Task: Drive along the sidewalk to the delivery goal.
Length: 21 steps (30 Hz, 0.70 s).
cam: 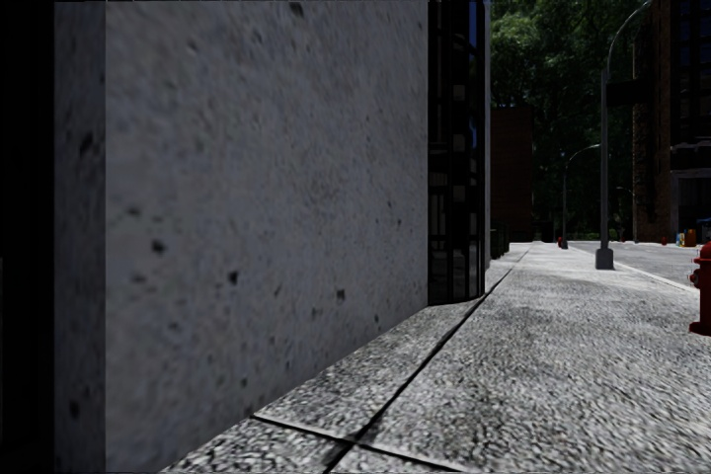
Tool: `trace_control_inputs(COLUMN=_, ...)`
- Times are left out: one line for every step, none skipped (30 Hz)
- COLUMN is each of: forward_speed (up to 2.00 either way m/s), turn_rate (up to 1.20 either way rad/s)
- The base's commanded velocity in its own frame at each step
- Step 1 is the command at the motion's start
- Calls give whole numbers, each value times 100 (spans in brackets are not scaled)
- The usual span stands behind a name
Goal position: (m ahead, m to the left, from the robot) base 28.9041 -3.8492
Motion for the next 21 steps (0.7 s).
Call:
trace_control_inputs(forward_speed=131, turn_rate=-103)
trace_control_inputs(forward_speed=131, turn_rate=-103)
trace_control_inputs(forward_speed=131, turn_rate=-103)
trace_control_inputs(forward_speed=131, turn_rate=-103)
trace_control_inputs(forward_speed=131, turn_rate=-103)
trace_control_inputs(forward_speed=131, turn_rate=-103)
trace_control_inputs(forward_speed=131, turn_rate=-103)
trace_control_inputs(forward_speed=131, turn_rate=-93)
trace_control_inputs(forward_speed=131, turn_rate=-88)
trace_control_inputs(forward_speed=131, turn_rate=-86)
trace_control_inputs(forward_speed=131, turn_rate=-86)
trace_control_inputs(forward_speed=131, turn_rate=-42)
trace_control_inputs(forward_speed=131, turn_rate=-2)
trace_control_inputs(forward_speed=131, turn_rate=0)
trace_control_inputs(forward_speed=131, turn_rate=0)
trace_control_inputs(forward_speed=131, turn_rate=0)
trace_control_inputs(forward_speed=131, turn_rate=0)
trace_control_inputs(forward_speed=131, turn_rate=0)
trace_control_inputs(forward_speed=131, turn_rate=0)
trace_control_inputs(forward_speed=131, turn_rate=0)
trace_control_inputs(forward_speed=131, turn_rate=0)
